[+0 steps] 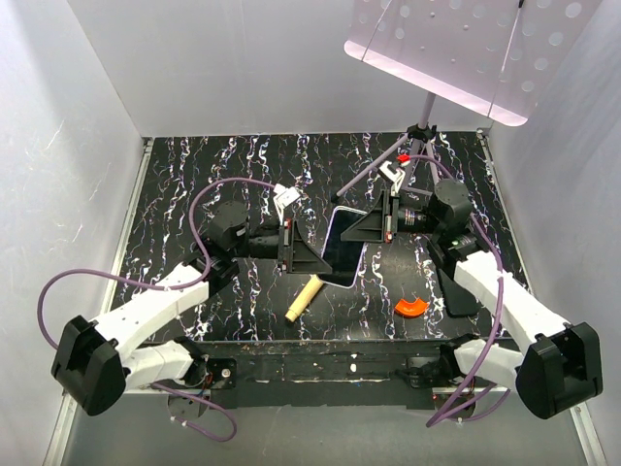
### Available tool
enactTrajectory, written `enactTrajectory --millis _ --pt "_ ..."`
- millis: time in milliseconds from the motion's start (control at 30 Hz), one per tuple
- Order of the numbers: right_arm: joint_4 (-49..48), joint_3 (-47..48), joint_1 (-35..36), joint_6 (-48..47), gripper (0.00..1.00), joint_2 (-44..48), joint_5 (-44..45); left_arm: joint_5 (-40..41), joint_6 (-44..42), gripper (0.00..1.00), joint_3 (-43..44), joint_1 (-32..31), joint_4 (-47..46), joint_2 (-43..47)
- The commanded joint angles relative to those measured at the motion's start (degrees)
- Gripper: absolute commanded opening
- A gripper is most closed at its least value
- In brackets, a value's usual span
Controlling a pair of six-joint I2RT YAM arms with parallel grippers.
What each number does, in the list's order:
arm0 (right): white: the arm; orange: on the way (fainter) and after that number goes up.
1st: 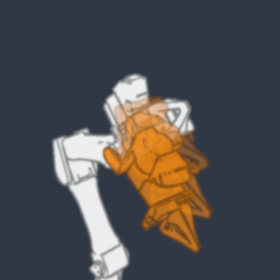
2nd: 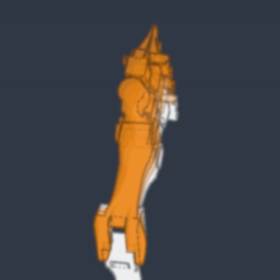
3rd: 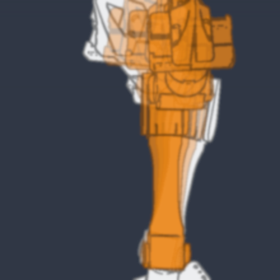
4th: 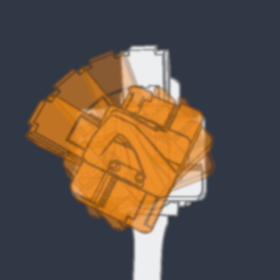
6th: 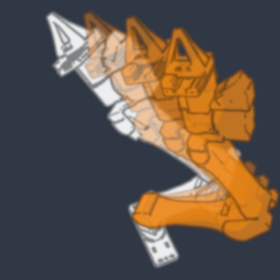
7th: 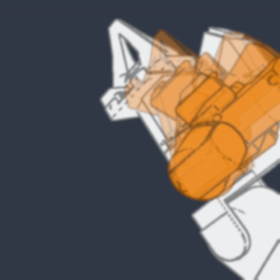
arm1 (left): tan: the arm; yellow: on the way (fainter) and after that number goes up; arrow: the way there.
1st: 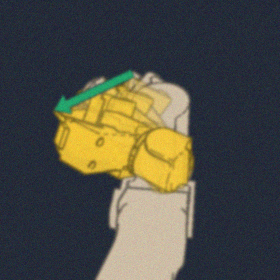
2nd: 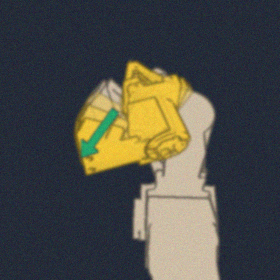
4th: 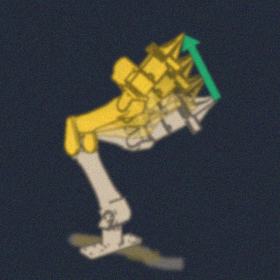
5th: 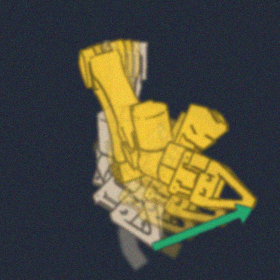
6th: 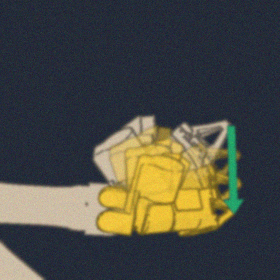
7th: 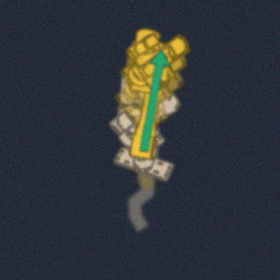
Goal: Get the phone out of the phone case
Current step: Pick up the phone at the center of the board, then remove the phone case from the phone.
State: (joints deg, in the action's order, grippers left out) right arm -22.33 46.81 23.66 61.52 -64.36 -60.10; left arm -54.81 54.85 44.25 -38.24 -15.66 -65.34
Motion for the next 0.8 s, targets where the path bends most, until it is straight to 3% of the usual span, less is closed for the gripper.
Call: enactTrajectory --millis 0,100,367,467,567,600,667,767 --pt "-10.28 -1.45 -1.07 7.12 0.01 3.36 3.93 2.16 0.86 0.37 -1.97 -0.34 -0.32 5.13" --pt "-11.59 -2.24 -1.34 7.92 0.01 4.50 4.72 2.51 2.10 0.39 -3.29 -0.26 -1.48 6.63" --pt "-12.92 -2.33 -1.34 9.50 0.01 4.51 5.78 2.16 2.02 0.27 -2.15 -0.26 -1.74 7.25" --pt "-13.00 -2.60 -1.34 9.68 0.01 4.15 5.78 0.58 2.36 0.20 -1.36 -0.26 -3.58 6.20" --pt "-13.01 -3.04 -1.34 10.46 0.01 3.80 6.04 -2.66 3.94 0.01 -1.62 -0.34 -11.11 4.96" --pt "-13.44 -3.04 -1.34 11.08 0.01 3.37 5.61 -3.98 3.77 0.00 -1.71 -0.26 -13.93 4.79" --pt "-16.24 -3.21 -1.25 13.44 0.01 2.40 3.94 -6.09 0.80 0.00 -1.71 -0.34 -17.90 5.48" --pt "-25.63 -4.88 -1.25 19.15 0.01 1.17 0.87 -8.12 -8.33 0.00 1.53 -0.35 -13.35 6.19"
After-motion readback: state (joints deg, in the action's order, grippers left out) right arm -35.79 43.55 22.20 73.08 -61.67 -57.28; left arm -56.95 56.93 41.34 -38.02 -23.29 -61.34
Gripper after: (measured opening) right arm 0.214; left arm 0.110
